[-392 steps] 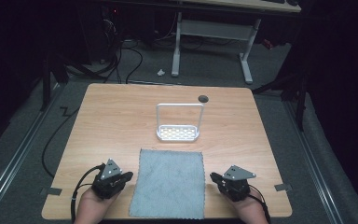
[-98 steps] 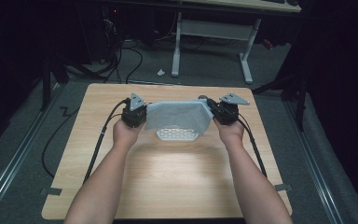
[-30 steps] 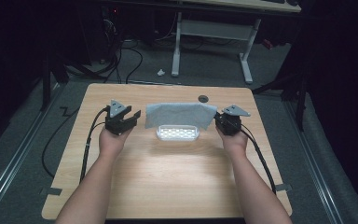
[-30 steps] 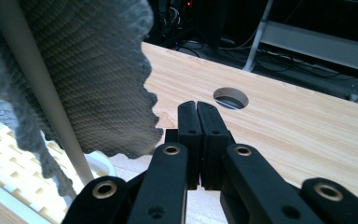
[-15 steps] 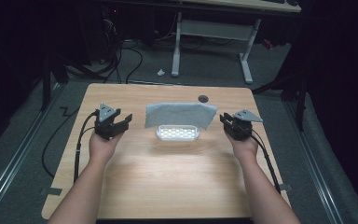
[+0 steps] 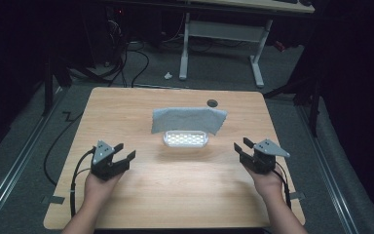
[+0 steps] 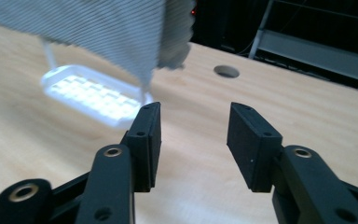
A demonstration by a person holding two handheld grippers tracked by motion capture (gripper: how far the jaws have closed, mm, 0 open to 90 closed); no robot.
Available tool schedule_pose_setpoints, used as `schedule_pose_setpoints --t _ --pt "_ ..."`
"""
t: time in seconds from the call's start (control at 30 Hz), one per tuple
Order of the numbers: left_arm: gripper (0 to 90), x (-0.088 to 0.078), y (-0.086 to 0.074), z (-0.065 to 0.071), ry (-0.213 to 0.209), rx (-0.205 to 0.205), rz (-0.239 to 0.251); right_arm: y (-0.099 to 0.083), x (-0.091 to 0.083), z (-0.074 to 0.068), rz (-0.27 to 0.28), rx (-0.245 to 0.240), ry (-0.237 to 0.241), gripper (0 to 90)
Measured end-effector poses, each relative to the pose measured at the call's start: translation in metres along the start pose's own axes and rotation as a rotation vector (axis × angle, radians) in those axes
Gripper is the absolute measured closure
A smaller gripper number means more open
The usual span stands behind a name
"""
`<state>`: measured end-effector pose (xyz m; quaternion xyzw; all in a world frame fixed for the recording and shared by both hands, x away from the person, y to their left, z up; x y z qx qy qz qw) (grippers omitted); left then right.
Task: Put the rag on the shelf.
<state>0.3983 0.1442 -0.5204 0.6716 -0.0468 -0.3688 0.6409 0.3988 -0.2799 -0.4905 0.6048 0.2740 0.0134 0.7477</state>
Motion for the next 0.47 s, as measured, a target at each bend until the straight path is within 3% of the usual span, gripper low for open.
schedule_pose_setpoints --t 0.1,0.17,0.2,0.23,0.27,0.3,0.33,0.37,0.43,0.47 --pt "40.1 -0.014 -0.015 0.021 -0.023 -0.010 -0.026 -0.012 -0.015 -0.016 -0.005 0.017 0.029 50.4" --pt "39.5 -0.023 -0.026 0.035 -0.040 -0.021 -0.018 -0.020 -0.024 -0.026 -0.010 0.027 0.044 47.1" --pt "39.1 -0.028 -0.037 0.043 -0.031 -0.004 -0.019 -0.024 -0.028 -0.030 -0.011 0.025 0.046 46.1" --pt "40.5 -0.030 -0.045 0.047 -0.020 0.016 -0.052 -0.031 -0.034 -0.037 -0.009 0.018 0.046 46.0" --pt "44.3 -0.029 -0.047 0.048 -0.014 0.034 -0.109 -0.038 -0.037 -0.040 -0.008 0.000 0.043 46.6" --pt "40.7 -0.029 -0.046 0.048 -0.013 0.054 -0.131 -0.043 -0.038 -0.043 -0.020 -0.011 0.042 46.8" --pt "37.2 -0.029 -0.045 0.047 -0.006 0.060 -0.116 -0.046 -0.036 -0.044 -0.037 -0.027 0.042 45.7" --pt "38.5 -0.028 -0.046 0.045 -0.015 0.035 -0.112 -0.046 -0.034 -0.043 -0.047 -0.030 0.038 45.1" --pt "39.0 -0.027 -0.047 0.045 -0.047 -0.014 -0.104 -0.047 -0.032 -0.039 -0.050 0.010 0.034 44.7" --pt "39.3 -0.026 -0.047 0.046 -0.054 -0.016 -0.099 -0.048 -0.031 -0.039 -0.054 0.022 0.032 44.6"
Point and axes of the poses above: each handheld gripper's, and its own axes: x roughly forward along the jaws, y roughly out of its top, z roughly to its right, the point moved 6 cm from there along x, roughly forward along the jaws, and after that the axes turned 2 degrees about -x, right-handed, at the moved point
